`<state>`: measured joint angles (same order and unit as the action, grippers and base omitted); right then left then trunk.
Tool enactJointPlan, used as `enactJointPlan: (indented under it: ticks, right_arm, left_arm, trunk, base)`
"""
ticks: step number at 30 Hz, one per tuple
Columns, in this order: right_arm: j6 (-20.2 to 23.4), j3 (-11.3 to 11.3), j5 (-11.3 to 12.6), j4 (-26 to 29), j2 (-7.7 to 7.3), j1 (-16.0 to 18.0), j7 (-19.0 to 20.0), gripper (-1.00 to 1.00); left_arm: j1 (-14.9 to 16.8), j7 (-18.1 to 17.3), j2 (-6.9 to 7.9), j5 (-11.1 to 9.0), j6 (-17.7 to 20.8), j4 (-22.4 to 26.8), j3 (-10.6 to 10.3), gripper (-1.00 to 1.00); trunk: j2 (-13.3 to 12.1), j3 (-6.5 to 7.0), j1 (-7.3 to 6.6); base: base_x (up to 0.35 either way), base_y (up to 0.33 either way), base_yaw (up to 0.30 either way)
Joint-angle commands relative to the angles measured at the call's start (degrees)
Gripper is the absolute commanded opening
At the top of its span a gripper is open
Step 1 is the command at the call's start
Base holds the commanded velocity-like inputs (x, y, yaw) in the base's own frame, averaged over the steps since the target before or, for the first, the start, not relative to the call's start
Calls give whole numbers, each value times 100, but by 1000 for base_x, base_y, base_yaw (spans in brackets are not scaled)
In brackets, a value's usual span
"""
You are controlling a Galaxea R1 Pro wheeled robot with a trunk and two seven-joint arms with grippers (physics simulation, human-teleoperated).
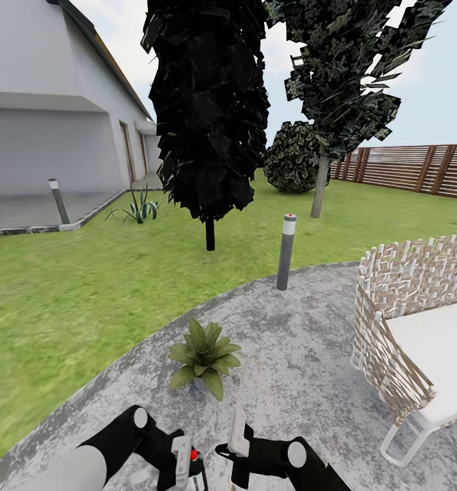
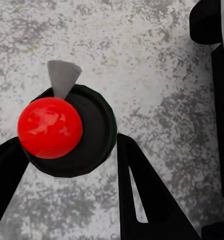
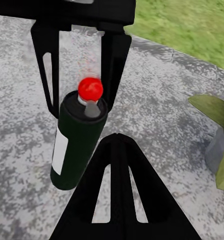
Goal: Pick up the pesticide atomizer in the garden and spray insectifuge to fully cover both potted plants in the garden.
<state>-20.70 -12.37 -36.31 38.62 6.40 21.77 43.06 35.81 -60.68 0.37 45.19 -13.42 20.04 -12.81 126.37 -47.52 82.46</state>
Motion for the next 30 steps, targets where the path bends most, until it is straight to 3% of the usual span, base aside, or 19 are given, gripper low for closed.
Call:
enactJointPlan:
  ticks: [1,9,30]
  right_arm:
    - [-30,7,-51,5,2,2,1,-100]
    - [-30,7,-52,5,2,2,1,-100]
    - [-30,13,-57,5,-7,2,-7,-100]
  left_arm:
    - [1,-9,-12,36,-47,9,-1,-100]
    - [3,-39,-119,31,-71,52,-2,-100]
    - [-4,-65,-210,25,-274,123,1,-100]
  trunk:
    - [3,-6,-1]
    - [3,-6,-1]
    - [3,-6,-1]
  base:
    - [0,0,0]
    - [0,0,0]
    - [0,0,0]
